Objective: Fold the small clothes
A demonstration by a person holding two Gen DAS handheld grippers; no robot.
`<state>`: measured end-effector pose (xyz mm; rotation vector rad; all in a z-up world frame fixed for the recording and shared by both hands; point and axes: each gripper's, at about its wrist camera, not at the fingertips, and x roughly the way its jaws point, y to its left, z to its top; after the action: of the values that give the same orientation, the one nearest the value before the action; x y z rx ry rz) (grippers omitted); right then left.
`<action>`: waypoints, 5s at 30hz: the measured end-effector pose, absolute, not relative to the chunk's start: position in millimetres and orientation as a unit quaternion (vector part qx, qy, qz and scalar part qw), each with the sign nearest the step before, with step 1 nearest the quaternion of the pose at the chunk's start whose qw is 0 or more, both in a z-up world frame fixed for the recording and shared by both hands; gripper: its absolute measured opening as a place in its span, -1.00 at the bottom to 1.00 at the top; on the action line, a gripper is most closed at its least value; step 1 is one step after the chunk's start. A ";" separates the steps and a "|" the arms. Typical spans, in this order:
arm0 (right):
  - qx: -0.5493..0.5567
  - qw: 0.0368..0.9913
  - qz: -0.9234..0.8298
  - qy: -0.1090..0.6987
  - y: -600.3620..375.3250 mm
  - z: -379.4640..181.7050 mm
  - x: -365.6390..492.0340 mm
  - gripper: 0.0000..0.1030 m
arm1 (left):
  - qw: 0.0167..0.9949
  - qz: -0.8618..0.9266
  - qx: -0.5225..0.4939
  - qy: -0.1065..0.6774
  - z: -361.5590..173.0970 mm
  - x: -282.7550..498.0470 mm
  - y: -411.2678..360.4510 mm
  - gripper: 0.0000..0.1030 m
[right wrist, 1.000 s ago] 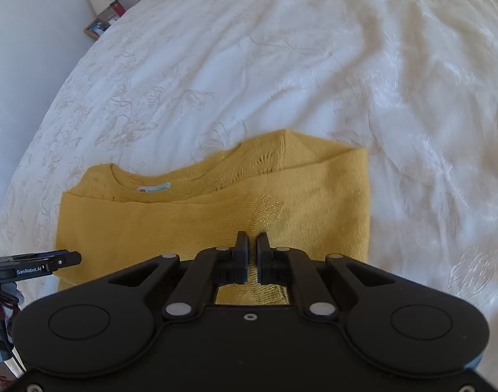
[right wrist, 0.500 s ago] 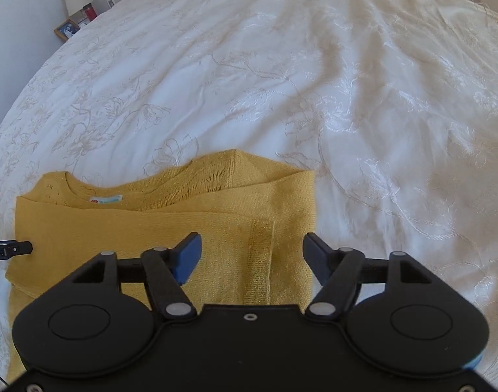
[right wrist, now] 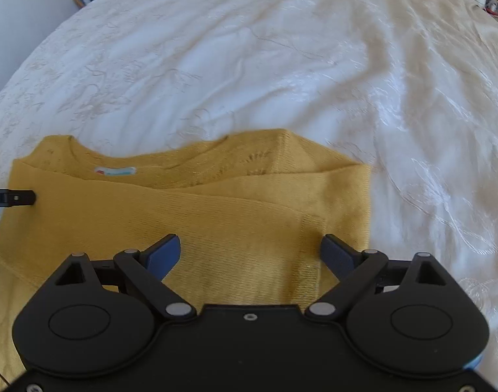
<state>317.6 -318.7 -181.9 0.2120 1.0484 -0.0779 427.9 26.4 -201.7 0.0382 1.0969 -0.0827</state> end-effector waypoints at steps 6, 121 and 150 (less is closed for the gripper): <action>0.125 0.848 -0.083 0.508 -349.3 -185.5 304.3 0.87 | 0.852 0.008 -0.002 0.523 -193.8 437.4 59.1 0.80; 0.311 0.779 -0.026 0.543 -270.1 -206.7 -12.5 1.00 | 0.801 -0.183 -0.019 0.569 -209.1 103.7 105.2 0.67; 0.285 0.772 -0.005 0.569 -250.5 -210.6 -10.0 0.98 | 0.808 -0.170 -0.038 0.563 -202.6 84.7 112.6 -0.14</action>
<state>-10.0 -250.5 -210.6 0.6170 1.2333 -0.0106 84.7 112.6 -202.6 -0.0806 1.2044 -0.3644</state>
